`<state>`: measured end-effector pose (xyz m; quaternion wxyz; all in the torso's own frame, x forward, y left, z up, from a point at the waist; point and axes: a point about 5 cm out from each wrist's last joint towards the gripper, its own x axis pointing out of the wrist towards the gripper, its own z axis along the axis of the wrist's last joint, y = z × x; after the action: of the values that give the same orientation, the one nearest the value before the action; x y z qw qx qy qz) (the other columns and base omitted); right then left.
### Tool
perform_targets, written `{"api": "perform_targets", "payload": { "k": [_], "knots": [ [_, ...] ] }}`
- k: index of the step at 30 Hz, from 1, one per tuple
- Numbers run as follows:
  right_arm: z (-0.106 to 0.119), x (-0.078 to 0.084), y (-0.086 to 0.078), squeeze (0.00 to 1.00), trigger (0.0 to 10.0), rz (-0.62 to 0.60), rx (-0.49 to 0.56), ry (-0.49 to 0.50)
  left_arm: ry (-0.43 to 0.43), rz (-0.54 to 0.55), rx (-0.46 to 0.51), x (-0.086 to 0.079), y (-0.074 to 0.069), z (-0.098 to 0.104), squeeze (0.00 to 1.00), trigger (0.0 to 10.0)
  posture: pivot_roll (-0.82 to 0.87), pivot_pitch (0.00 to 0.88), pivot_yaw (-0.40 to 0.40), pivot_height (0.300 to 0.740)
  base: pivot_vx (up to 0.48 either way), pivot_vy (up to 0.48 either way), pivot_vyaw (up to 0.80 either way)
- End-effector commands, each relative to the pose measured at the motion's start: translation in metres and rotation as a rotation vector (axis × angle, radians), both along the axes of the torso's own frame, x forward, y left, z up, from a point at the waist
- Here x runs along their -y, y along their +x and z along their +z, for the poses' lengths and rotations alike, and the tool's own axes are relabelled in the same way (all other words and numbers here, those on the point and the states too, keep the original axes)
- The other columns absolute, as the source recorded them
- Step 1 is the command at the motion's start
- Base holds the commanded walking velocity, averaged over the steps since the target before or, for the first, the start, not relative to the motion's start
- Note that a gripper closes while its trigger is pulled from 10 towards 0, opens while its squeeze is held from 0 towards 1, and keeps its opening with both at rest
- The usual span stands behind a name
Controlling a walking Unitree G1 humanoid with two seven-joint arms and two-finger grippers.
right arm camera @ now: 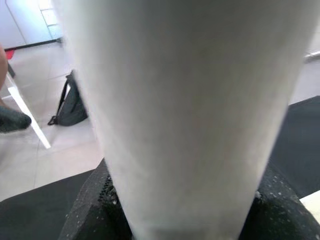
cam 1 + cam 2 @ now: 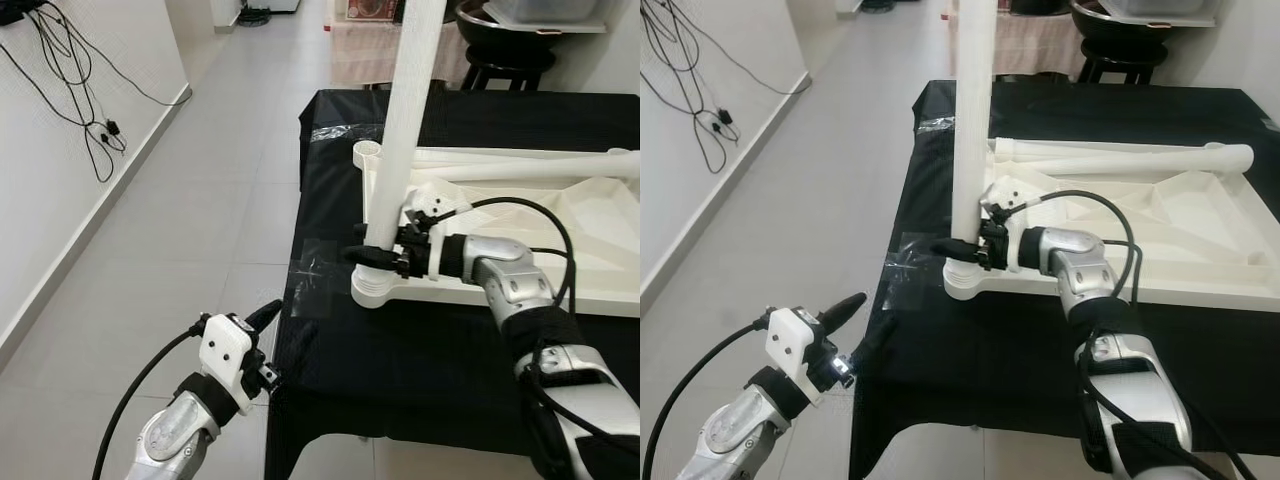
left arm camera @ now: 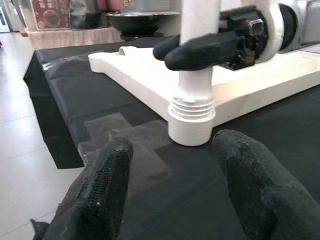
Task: Building children table
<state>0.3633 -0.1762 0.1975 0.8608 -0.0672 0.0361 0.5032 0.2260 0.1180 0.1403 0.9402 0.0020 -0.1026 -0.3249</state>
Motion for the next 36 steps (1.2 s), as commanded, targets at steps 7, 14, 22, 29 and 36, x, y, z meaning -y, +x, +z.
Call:
{"api": "perform_targets", "payload": {
  "k": [7, 14, 22, 29, 36],
  "knots": [
    [-0.074, -0.012, -0.049, 0.00, 0.0, -0.636, -0.170, -0.055, 0.034, 0.033, 0.005, -0.011, -0.001, 0.000, 0.00, 10.0, -0.07, 0.168, 0.041, 0.740, 0.000, 0.000, 0.00],
    [-0.066, -0.026, -0.063, 0.00, 0.0, -0.747, -0.060, -0.117, 0.031, 0.029, 0.008, -0.011, 0.003, 0.000, 0.00, 10.0, -0.09, 0.165, 0.023, 0.740, 0.000, 0.000, 0.00],
    [-0.063, -0.029, -0.061, 0.00, 0.0, -0.698, -0.039, -0.161, 0.025, 0.026, 0.011, -0.008, 0.004, 0.001, 0.00, 10.0, -0.10, 0.167, 0.021, 0.740, 0.000, 0.000, 0.00],
    [-0.015, -0.033, -0.032, 1.00, 10.0, -0.473, 0.057, 0.033, 0.023, 0.009, -0.001, -0.005, 0.005, 0.000, 0.00, 10.0, -0.09, 0.162, 0.020, 0.740, 0.000, 0.000, 0.00],
    [0.020, -0.045, -0.021, 0.00, 10.0, -0.022, 0.098, 0.045, 0.023, 0.004, -0.005, -0.004, 0.004, -0.002, 0.00, 10.0, -0.08, 0.151, 0.012, 0.740, 0.000, 0.000, 0.00]
  ]
}}
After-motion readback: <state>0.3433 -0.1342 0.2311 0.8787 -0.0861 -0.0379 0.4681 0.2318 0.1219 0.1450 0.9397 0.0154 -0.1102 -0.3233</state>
